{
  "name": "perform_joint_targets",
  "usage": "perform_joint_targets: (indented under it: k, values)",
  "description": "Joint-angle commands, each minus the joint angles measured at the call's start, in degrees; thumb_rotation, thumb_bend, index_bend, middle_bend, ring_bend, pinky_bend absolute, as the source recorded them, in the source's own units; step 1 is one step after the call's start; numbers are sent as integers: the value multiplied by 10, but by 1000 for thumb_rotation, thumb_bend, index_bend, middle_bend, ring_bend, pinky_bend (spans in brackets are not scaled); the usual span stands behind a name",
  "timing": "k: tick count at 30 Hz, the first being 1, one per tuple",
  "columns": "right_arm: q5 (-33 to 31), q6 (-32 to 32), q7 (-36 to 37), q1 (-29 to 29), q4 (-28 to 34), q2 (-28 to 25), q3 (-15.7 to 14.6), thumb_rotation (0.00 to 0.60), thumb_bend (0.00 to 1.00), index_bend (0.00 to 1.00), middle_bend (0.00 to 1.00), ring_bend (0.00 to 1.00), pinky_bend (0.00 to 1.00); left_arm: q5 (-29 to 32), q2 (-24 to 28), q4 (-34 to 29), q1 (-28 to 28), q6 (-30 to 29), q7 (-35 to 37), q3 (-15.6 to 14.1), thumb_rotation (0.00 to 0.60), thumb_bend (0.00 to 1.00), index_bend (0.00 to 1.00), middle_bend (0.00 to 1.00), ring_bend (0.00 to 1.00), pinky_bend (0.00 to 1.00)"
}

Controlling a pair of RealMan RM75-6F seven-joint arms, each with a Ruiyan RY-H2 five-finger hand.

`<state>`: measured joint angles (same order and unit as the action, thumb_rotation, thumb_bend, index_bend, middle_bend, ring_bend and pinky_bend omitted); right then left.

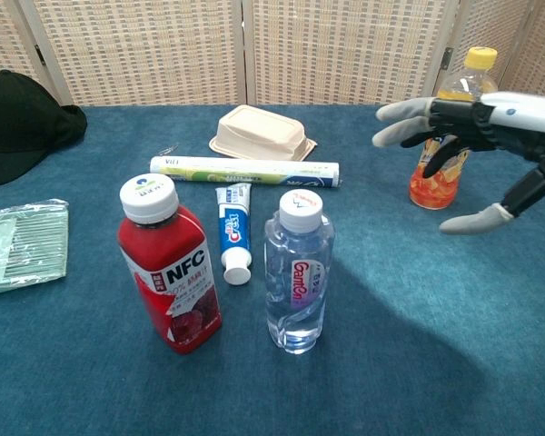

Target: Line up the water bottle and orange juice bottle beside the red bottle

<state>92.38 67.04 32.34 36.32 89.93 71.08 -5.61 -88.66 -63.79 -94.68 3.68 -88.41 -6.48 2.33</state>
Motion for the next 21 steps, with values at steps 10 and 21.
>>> perform_joint_targets:
  k: [10,21]
  values:
    - [-55,-7,-7,-67,40,-78,-20,600,131,54,141,97,273,1,-3,3,6,6,2,2,600,184,81,0,57,87]
    - [-83,32,-4,-130,37,-94,-7,600,70,18,82,65,259,2,-4,4,10,11,3,2,600,183,81,0,57,87]
